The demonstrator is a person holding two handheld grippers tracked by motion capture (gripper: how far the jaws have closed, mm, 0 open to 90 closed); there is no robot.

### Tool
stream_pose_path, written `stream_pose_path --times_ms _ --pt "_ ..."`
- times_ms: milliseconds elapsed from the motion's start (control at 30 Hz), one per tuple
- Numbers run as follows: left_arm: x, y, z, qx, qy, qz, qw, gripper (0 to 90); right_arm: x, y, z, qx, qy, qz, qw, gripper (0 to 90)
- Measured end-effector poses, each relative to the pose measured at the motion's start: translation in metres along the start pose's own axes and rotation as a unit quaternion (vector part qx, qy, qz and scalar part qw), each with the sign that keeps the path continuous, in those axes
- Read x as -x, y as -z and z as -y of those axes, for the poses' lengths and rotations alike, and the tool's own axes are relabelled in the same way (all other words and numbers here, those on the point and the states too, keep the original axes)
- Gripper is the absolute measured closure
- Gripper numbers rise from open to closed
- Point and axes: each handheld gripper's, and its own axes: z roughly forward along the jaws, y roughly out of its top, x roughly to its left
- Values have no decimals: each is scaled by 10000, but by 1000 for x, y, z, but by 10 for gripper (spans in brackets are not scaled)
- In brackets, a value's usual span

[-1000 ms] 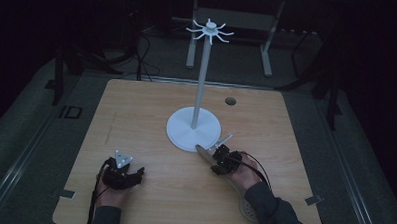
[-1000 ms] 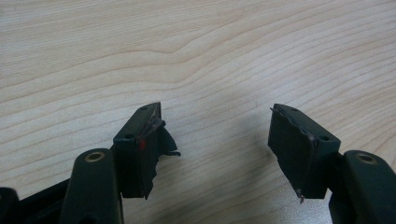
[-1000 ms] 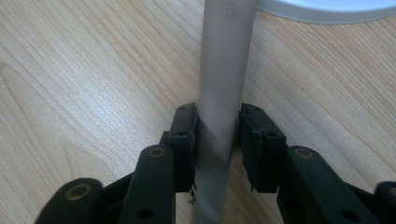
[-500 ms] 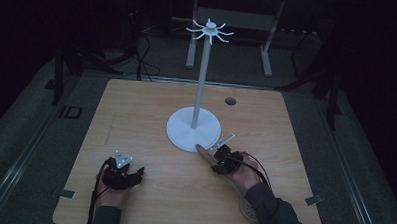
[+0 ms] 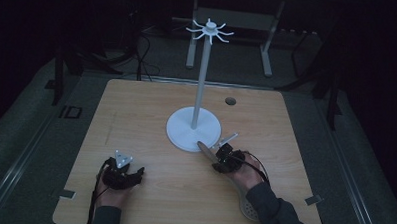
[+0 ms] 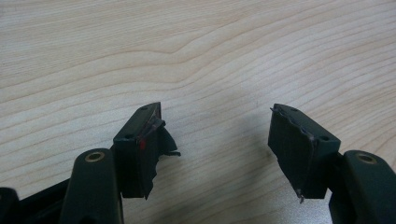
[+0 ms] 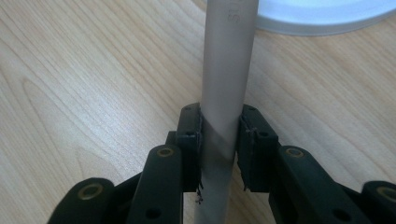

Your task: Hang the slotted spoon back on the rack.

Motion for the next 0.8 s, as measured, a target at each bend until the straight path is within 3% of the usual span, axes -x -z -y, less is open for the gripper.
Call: stream_pose_path --times_ms 800 --pt "0 0 0 -9 -17 -1 10000 359 -1 28 -9 613 -4 245 9978 728"
